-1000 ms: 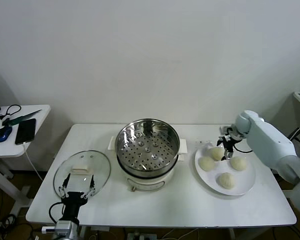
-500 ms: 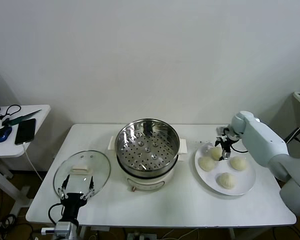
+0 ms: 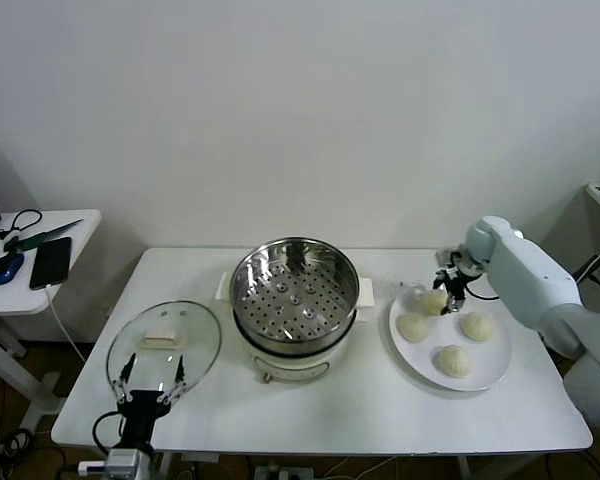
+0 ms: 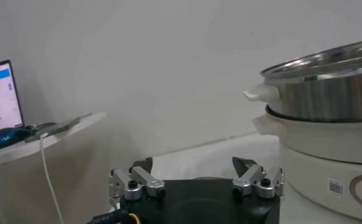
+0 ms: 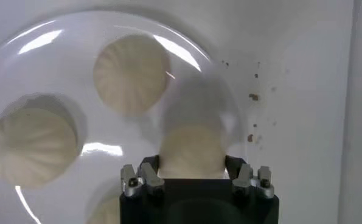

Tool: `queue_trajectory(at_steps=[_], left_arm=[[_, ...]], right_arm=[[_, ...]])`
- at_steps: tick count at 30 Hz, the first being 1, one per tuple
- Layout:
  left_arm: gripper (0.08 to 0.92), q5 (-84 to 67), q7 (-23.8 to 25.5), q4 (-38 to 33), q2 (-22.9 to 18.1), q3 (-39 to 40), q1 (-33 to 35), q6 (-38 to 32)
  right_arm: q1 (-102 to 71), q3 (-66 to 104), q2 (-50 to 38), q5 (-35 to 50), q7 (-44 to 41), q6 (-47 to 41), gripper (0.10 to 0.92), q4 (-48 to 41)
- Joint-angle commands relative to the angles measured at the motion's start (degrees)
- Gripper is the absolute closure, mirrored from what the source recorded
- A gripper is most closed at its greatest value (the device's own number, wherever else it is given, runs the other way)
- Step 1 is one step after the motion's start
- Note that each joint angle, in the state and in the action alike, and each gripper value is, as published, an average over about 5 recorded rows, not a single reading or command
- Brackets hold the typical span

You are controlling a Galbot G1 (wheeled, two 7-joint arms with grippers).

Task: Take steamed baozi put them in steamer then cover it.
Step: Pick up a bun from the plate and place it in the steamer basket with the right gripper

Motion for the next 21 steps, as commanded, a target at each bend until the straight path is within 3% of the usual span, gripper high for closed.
queue_trajectory(at_steps=[1, 7, 14, 21], left_arm=[[0.177, -0.1, 0.0, -0.1, 0.1, -0.1, 0.1, 0.0], [0.177, -0.2, 0.0, -0.5, 0.1, -0.1, 0.6, 0.0], [0.177, 0.3, -0.2, -0.5, -0.1, 0.6, 0.9, 0.4], [0.177, 0.5, 0.0, -1.0, -0.1, 0.8, 1.3, 0.5]], right_arm=[[4.8, -6.6, -2.3, 4.0, -0.5, 1.3, 0.318, 6.7], [18.0, -19.6, -3.8, 8.9, -2.4, 6.1, 0.321, 16.9], [29.6, -26.8, 1.3, 12.3, -4.1, 12.9, 0.321, 22.1], [32.4, -27.5, 9.5, 6.6, -4.5, 20.0, 0.314, 26.9]])
